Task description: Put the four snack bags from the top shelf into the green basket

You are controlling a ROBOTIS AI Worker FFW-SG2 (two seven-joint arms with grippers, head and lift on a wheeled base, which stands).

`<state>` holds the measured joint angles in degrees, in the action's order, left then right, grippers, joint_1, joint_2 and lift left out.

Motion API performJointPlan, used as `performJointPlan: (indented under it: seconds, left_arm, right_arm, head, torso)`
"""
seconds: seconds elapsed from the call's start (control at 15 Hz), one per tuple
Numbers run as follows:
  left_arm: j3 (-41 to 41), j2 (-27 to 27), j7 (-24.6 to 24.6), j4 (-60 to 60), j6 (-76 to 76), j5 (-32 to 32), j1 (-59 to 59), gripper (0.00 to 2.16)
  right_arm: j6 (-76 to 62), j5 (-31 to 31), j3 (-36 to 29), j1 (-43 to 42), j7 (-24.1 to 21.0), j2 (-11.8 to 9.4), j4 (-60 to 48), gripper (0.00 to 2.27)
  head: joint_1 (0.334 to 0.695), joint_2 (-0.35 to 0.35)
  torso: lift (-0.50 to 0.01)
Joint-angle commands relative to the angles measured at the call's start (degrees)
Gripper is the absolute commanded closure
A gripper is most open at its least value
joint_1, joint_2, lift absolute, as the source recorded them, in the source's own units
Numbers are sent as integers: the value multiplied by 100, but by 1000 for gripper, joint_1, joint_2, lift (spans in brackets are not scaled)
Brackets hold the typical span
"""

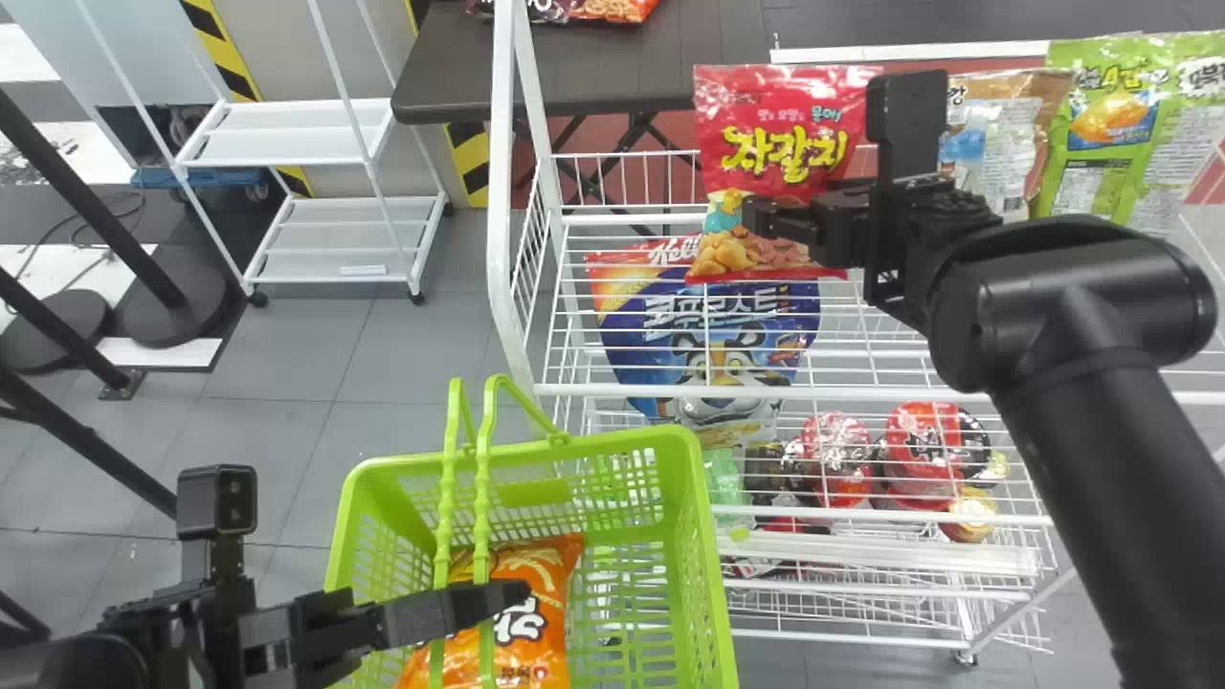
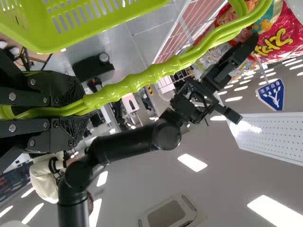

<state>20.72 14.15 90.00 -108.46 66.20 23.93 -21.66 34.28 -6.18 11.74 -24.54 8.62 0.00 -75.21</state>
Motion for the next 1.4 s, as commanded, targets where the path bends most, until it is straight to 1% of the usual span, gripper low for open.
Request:
performJointPlan:
  seconds: [0.0,0.07,0.13,0.4,0.47,0.6,0.73,0.87,1.0,1.07,1.13,1.2,1.27,1.33]
  left_arm:
    - [29,26,57,10,3,-2,-23,2148]
    - [37,26,57,1,3,7,-23,2148]
    - [37,26,57,1,3,7,-23,2148]
    - [29,26,57,10,3,7,-14,2148]
    - [29,35,57,1,3,7,-14,2148]
    - [37,35,57,10,3,7,-14,2148]
    - [37,26,57,1,3,7,-14,2148]
    - [29,9,57,1,3,7,-5,2148]
    - [20,-9,57,1,3,-2,4,2148]
    - [29,-9,57,1,3,-2,12,2148]
    - [29,-18,57,1,3,-2,12,2148]
    - [29,-27,57,-8,3,-2,12,2148]
    - [29,-27,57,-17,3,-2,12,2148]
    - [29,-27,57,-17,3,-2,12,2148]
  right_arm:
    - [242,-14,22,-165,69,5,182,1598]
    - [400,-14,13,-165,60,5,182,2027]
    - [471,-6,22,-156,52,5,165,2253]
    - [400,-102,-40,178,122,5,-283,2256]
    - [400,-146,-66,301,175,5,-494,2256]
    - [629,-384,-330,697,315,5,-1294,2256]
    - [1385,-577,-427,1162,394,5,-2393,2256]
    - [2668,-630,-479,1584,509,5,-3483,2256]
    - [3863,-867,-471,2085,597,0,-4423,2256]
    - [4303,-1016,-418,2261,605,-9,-4722,2256]
    - [4619,-1227,-383,2419,711,-9,-4977,2256]
    - [4742,-1473,-365,2560,781,-9,-5082,2256]
    - [4742,-1676,-374,2648,878,-9,-5100,2256]
    - [4812,-1904,-374,2727,895,-9,-5109,2256]
  head:
    - [695,122]
    - [695,129]
    - [695,131]
    - [695,132]
    - [695,137]
    - [695,142]
    - [695,146]
    - [695,159]
    - [695,175]
    - [695,187]
    - [695,199]
    - [695,218]
    - [695,265]
    - [695,265]
  torso:
    - [0]
    - [0]
    - [0]
    - [0]
    - [0]
    - [0]
    - [0]
    - [0]
    - [0]
    - [0]
    - [0]
    - [0]
    - [0]
    - [0]
